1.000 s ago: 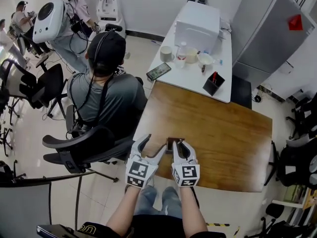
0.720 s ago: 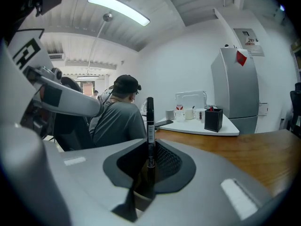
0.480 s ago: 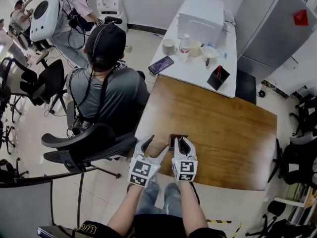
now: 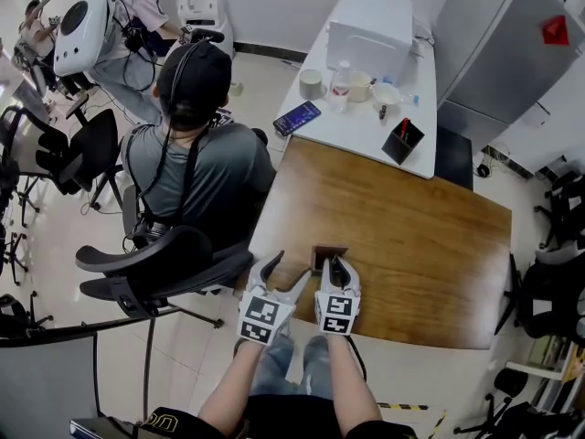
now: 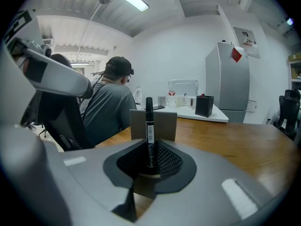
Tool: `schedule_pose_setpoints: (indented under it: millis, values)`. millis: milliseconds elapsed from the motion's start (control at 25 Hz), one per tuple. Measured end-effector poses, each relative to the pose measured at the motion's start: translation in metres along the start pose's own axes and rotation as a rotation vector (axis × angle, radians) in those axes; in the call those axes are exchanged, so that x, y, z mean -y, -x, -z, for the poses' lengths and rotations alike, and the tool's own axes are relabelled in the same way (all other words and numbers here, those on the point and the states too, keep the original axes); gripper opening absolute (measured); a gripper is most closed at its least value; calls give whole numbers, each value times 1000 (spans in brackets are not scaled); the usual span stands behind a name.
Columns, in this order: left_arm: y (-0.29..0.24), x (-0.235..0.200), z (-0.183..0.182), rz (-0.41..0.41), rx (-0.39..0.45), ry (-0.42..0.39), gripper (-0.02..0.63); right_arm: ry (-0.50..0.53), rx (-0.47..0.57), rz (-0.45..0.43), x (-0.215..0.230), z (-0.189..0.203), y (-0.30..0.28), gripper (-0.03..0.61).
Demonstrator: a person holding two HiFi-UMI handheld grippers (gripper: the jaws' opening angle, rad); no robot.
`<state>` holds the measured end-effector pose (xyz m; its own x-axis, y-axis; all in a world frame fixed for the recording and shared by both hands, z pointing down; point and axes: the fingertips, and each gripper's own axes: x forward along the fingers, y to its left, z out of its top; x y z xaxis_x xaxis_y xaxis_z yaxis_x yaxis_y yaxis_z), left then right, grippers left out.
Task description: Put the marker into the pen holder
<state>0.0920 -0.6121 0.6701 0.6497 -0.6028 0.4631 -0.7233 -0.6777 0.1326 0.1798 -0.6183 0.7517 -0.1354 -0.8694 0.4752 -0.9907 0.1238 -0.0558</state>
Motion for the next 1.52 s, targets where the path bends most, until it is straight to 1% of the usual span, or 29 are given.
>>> schedule_pose_setpoints:
  millis: [200, 320, 440, 520, 640, 800, 960, 1080, 1280, 1400, 1520]
  values:
    - [-2, 3, 4, 12, -5, 5, 281, -40, -23, 6, 8, 7, 5, 52]
    - [-2, 5, 4, 17, -3, 8, 281, -40, -18, -2, 7, 5, 9, 74]
    - [0, 7, -1, 23, 9, 7, 281, -50, 7, -7, 7, -6, 19, 99]
    - [3, 9, -9, 26, 27, 4, 281, -73, 35, -4, 9, -21, 31, 131]
    - [12, 10, -27, 25, 65, -11, 281, -105, 116, 5, 13, -56, 57, 170]
    - [30, 12, -59, 26, 130, -31, 281, -90, 229, 2, 14, -110, 88, 202]
    - [59, 12, -101, 22, 208, -57, 281, -86, 345, 4, 11, -166, 121, 233]
    - [81, 13, -129, 23, 262, -76, 281, -73, 422, 12, 4, -197, 147, 252]
    - [117, 13, -164, 14, 345, -117, 281, -48, 514, 22, -12, -230, 186, 290]
    - [136, 16, -176, -5, 389, -132, 282, -27, 548, 34, -17, -240, 207, 311]
    - [151, 26, -176, -35, 427, -136, 288, -12, 560, 44, -12, -238, 229, 328]
